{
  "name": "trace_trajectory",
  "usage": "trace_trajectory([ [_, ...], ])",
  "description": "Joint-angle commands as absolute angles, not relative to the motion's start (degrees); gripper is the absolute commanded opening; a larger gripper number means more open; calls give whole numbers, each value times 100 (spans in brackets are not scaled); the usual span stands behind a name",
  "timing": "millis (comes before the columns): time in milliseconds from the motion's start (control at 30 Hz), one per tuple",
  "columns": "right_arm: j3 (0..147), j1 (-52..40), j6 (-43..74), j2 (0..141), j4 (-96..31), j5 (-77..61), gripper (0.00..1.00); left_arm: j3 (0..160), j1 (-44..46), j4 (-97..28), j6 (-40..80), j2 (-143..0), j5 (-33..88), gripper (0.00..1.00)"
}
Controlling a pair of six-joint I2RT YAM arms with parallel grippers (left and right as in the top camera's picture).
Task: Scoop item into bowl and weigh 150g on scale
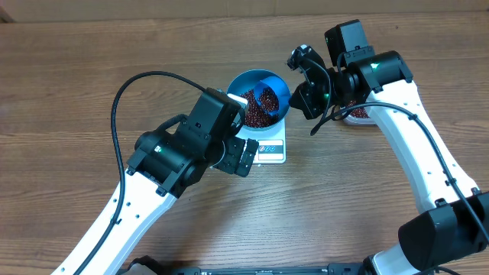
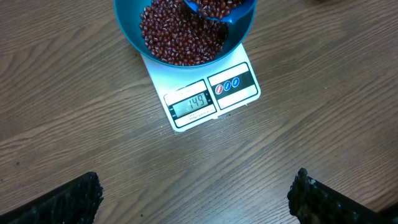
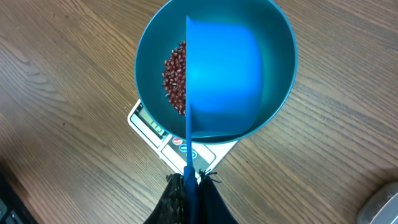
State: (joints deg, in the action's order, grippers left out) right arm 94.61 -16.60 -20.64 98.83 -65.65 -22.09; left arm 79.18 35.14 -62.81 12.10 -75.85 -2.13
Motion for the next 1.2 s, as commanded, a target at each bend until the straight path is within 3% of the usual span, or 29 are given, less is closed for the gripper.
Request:
trace_trajectory([
  [0,9644,-1693,-2008,9714,-6451,-2250,4,7933,3479,-6278,1269,-7564,-189,99],
  [1167,9644,-1693,-1929,9714,-6482,-2252,4,7933,3479,-6278,1267,-7564,-189,99],
])
